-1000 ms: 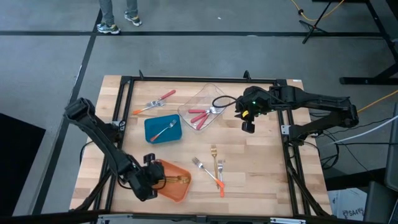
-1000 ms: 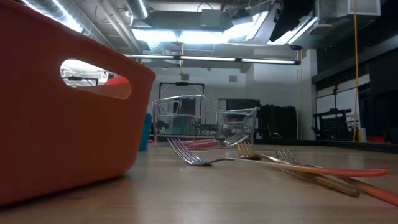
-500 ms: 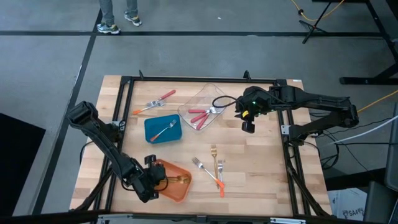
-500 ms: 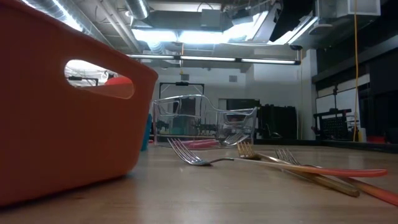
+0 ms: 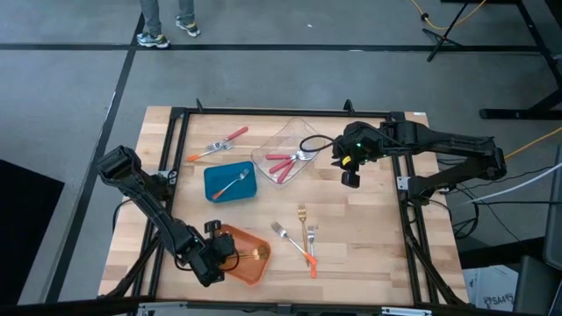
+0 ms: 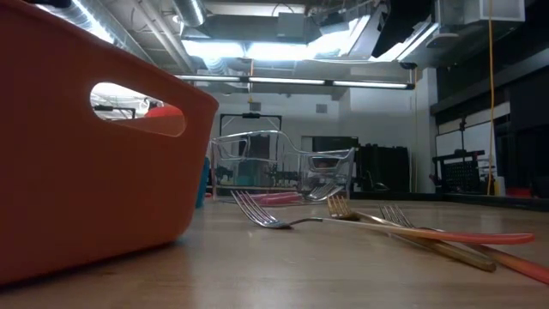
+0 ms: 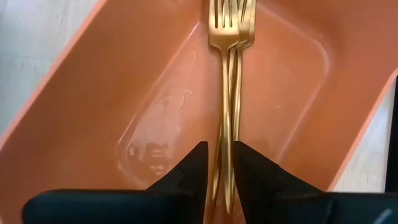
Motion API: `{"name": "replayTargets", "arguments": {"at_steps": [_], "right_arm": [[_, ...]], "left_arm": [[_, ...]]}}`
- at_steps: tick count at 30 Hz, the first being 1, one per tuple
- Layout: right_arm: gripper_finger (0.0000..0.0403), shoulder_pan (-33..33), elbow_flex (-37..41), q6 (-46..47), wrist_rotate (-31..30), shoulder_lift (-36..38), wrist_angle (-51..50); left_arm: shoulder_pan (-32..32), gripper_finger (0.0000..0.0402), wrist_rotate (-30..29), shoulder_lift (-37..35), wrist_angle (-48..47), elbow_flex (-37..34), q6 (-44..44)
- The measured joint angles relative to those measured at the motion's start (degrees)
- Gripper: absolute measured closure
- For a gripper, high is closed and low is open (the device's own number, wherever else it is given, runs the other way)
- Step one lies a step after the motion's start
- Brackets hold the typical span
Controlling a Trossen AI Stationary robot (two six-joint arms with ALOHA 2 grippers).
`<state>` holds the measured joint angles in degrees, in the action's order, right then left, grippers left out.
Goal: Sort silverware by color (type)
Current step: Put the orange fork into the blue bin
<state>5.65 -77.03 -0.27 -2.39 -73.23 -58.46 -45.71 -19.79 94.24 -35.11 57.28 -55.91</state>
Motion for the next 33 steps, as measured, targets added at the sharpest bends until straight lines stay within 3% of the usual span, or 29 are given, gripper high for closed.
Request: {"name": "replayTargets", "arguments": {"at_steps": [20, 33], "right_arm": [[0.0318, 0.0, 0.0, -0.01, 0.0, 0.0, 0.0], [0.0318, 0.0, 0.0, 0.0, 0.0, 0.0, 0.0]], "left_arm": [[0.33, 0.0327, 1.51, -0.11, -0.09, 0.17, -0.06], [3.07, 0.0327, 1.49, -0.2, -0.2, 6.52, 4.61]]}}
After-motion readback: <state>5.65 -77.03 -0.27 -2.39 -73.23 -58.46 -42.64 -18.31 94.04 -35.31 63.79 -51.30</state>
